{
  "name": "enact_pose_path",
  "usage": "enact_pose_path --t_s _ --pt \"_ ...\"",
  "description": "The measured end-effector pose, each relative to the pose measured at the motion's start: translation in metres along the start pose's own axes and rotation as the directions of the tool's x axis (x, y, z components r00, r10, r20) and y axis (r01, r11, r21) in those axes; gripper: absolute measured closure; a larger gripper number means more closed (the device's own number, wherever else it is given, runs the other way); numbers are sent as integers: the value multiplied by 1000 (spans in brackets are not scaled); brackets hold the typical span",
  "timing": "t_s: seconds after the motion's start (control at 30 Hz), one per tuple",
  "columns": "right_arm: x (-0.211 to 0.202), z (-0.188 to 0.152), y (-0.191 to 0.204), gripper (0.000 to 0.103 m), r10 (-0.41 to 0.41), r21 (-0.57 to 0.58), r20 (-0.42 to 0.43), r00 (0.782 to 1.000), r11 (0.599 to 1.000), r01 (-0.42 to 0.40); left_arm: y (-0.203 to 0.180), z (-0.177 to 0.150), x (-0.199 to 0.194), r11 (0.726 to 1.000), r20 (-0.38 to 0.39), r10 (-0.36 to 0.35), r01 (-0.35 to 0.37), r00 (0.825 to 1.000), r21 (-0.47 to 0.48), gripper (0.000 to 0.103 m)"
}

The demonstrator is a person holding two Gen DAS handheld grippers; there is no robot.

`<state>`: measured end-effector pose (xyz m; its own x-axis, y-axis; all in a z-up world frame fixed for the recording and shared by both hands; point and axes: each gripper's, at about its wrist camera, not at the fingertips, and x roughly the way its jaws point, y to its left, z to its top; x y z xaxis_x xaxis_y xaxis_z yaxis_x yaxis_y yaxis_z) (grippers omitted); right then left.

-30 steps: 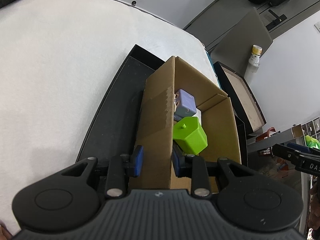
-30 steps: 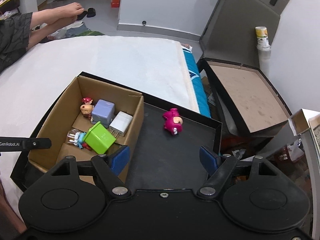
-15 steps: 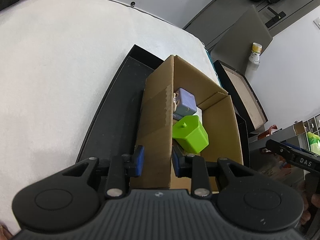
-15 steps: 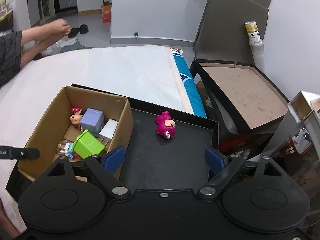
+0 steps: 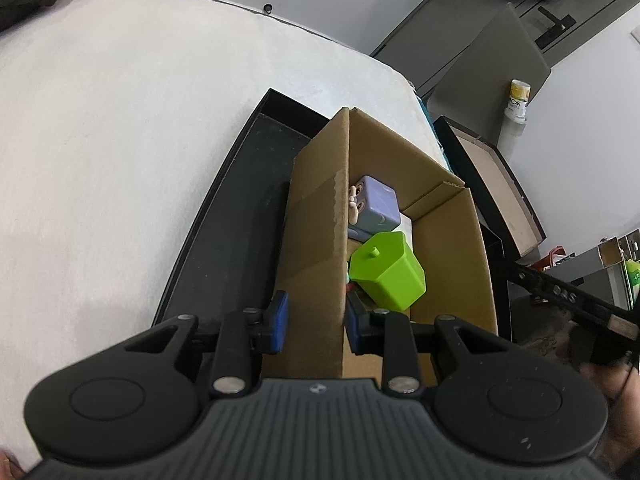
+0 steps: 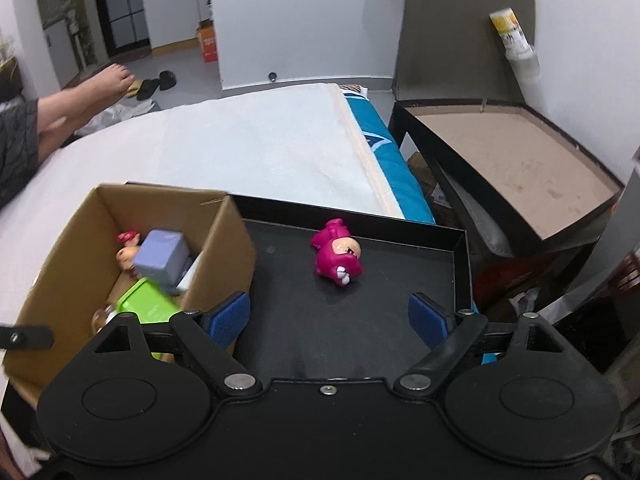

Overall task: Organize rigid objects
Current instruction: 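Move the right gripper over the tray to the pink doll, then close the right gripper on the pink doll and lift it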

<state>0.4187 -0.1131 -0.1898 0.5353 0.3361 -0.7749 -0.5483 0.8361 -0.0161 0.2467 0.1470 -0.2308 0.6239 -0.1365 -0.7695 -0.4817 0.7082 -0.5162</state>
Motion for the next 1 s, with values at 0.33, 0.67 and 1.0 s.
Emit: enact_pose_path --t_s 0.33,0.67,1.0 --pt "56 2 -13 34 24 58 -28 999 998 -22 -3 2 9 999 -1 33 -33 999 32 75" --pt "88 5 -12 34 32 69 -30 999 997 -30 -4 2 17 997 1 52 -52 999 58 75" --pt "88 6 -15 64 50 86 -37 998 995 -47 -5 3 20 996 -3 57 -57 998 63 75"
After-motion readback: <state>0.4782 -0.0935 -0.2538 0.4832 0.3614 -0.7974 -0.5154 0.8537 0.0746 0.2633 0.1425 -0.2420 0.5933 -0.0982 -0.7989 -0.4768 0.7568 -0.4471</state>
